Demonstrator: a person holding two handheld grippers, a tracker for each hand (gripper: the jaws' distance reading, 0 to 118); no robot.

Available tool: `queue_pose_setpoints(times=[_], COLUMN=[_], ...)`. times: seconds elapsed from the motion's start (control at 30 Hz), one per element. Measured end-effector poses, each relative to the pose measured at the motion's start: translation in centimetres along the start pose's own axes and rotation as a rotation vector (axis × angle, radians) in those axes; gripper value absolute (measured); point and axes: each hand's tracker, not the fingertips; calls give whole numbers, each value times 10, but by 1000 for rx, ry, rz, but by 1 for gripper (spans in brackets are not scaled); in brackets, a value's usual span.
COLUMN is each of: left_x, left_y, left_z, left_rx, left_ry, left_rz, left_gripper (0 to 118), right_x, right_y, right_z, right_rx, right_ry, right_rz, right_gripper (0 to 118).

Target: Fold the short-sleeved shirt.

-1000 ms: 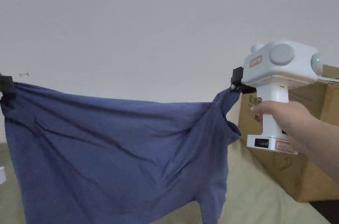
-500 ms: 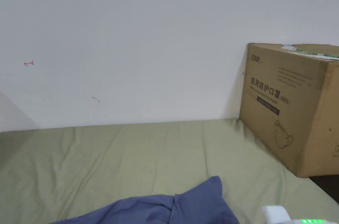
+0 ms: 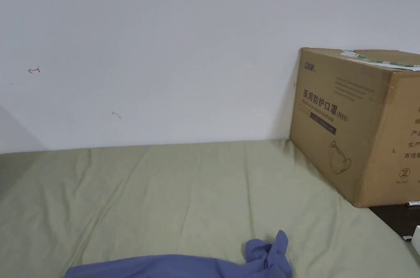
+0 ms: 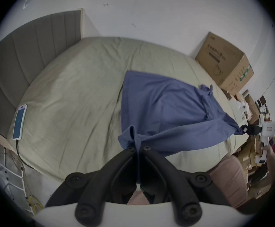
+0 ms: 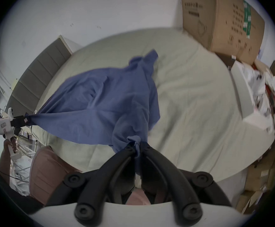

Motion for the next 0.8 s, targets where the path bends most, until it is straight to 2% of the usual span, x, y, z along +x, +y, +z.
queue_pose_setpoints(times=[0.07,0.1,0.13,0.17,0.2,0.23,0.27,0.33,0.4,0.47,0.57,0.6,0.63,0.67,0.7,0.73,0.8], left_x=[7,6,4,2,0,1,2,4,12,25,50,59,67,77,86,91,101], left_y=[-10,-14,-16,-18,-20,-20,-19,-11,3,18,30,32,29,23,18,17,15], left_z=[-11,-17,-20,-22,-23,-19,-13,0,20,43,78,88,94,100,103,102,98], left_rx=[-40,-63,-66,-72,-76,-55,-23,16,106,219,457,529,594,686,749,776,771], left_ry=[-7,-40,-72,-110,-146,-162,-195,-232,-236,-245,-185,-161,-134,-76,-26,15,100], left_rz=[23,59,104,156,199,224,252,290,286,260,193,161,130,92,55,31,-4], left_gripper=[4,13,33,72,93,102,102,102,102,102,101,96,85,50,17,0,0], right_x=[1,-1,-1,-3,-4,-5,-5,-13,-27,-42,-71,-79,-85,-94,-102,-110,-123], right_y=[-3,-4,-2,0,0,0,1,8,17,24,28,26,24,20,15,11,11], right_z=[-18,-28,-34,-35,-28,-21,-11,8,37,63,97,104,108,113,117,119,119], right_rx=[-16,-33,-54,-73,-60,-27,10,64,152,260,466,540,584,660,744,804,864], right_ry=[-31,-75,-98,-130,-144,-102,-30,8,-40,-11,26,55,83,114,125,113,48], right_rz=[0,-18,-43,-100,-179,-230,-270,-245,-176,-138,-123,-124,-108,-83,-68,-59,-59], right_gripper=[4,4,6,19,36,58,76,76,76,76,75,74,70,51,23,0,0])
